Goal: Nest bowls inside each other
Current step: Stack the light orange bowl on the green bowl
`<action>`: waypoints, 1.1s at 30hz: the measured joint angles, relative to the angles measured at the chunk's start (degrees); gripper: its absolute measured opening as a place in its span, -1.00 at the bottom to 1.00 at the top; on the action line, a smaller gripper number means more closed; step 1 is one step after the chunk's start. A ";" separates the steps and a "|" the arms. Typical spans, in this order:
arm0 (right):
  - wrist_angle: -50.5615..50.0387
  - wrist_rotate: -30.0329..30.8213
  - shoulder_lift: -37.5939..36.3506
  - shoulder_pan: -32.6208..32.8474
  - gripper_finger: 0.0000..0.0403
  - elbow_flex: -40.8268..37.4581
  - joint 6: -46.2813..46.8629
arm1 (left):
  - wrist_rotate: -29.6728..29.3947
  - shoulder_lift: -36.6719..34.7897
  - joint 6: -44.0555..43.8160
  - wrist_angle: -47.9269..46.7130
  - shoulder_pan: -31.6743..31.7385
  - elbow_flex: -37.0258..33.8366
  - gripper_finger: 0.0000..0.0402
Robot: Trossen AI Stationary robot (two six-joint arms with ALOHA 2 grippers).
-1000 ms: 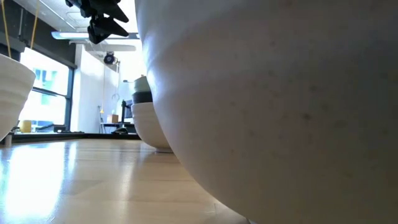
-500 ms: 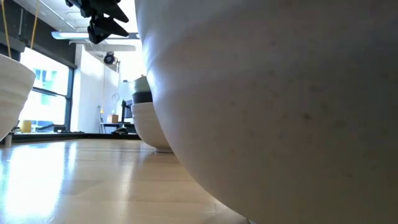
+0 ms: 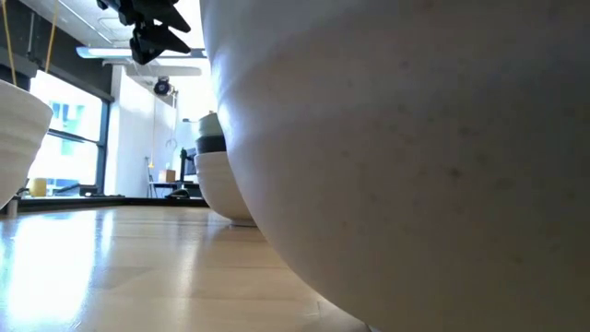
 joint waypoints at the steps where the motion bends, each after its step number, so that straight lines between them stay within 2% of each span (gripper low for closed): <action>1: 0.73 -0.06 0.41 0.00 -0.36 0.00 0.02 | 0.00 0.00 0.00 0.00 -0.13 0.00 -0.12; 7: 1.96 0.35 2.59 0.00 -0.36 0.99 -0.08 | -0.02 0.00 0.00 0.00 -0.36 0.00 -0.12; 14: 2.49 3.91 3.51 -0.17 -0.36 4.79 -2.89 | -0.02 0.00 0.00 0.00 -0.36 0.00 -0.12; 22: 2.48 4.26 4.46 -1.52 -0.36 6.73 -12.56 | 0.17 0.00 0.00 -0.02 -1.06 0.00 -0.12; 33: 1.40 2.36 11.48 -1.92 -0.36 6.73 -25.59 | -0.02 0.00 -1.04 -0.04 -1.97 0.00 -0.12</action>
